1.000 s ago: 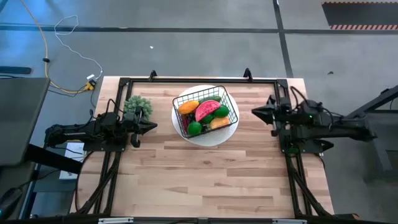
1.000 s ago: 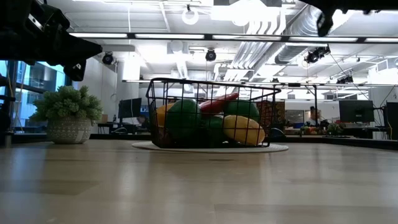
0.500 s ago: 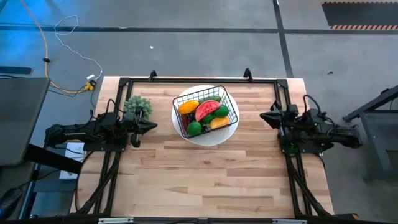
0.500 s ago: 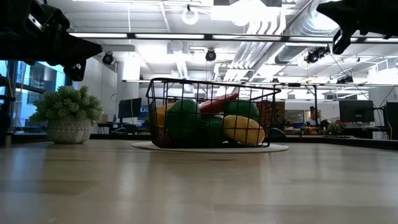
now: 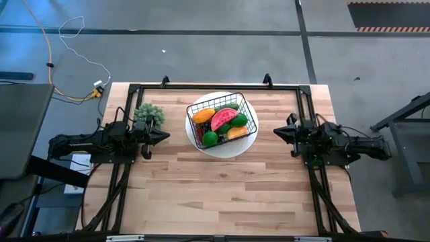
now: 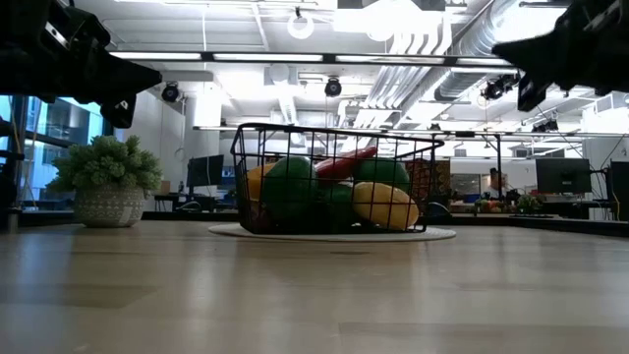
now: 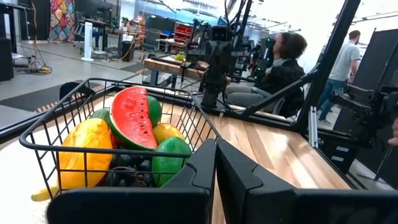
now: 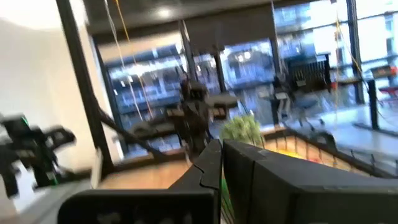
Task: Build produce basket
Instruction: Return to Home Position
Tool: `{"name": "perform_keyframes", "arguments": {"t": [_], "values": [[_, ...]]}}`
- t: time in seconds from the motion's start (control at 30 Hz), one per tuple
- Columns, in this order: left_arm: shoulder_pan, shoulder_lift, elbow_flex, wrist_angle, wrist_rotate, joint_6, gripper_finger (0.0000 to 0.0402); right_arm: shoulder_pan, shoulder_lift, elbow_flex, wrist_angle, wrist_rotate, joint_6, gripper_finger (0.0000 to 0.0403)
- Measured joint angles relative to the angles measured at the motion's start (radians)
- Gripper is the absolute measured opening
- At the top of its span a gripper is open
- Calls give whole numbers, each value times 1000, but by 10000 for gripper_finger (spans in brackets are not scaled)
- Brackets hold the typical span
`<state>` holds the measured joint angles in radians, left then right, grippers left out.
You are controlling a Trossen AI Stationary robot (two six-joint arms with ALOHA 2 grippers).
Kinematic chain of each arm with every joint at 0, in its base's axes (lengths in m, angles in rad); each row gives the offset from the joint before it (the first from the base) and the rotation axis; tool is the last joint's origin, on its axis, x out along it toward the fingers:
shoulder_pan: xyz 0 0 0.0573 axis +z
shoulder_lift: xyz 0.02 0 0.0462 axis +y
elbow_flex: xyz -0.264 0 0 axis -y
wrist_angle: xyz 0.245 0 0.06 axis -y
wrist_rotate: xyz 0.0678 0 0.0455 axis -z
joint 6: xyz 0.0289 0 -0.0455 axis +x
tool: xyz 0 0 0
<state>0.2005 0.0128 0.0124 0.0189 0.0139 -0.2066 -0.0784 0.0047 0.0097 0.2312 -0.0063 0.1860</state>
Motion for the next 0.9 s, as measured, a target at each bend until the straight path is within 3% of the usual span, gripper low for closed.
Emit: {"name": "perform_keyframes", "arguments": {"t": [0.2, 0.9], "values": [[0, 0, 0, 0, 0, 0, 3, 1, 1, 1, -221, 2, -5, 0], [0, 0, 0, 0, 0, 0, 3, 0, 26, 3, -228, 2, -4, 0]]}}
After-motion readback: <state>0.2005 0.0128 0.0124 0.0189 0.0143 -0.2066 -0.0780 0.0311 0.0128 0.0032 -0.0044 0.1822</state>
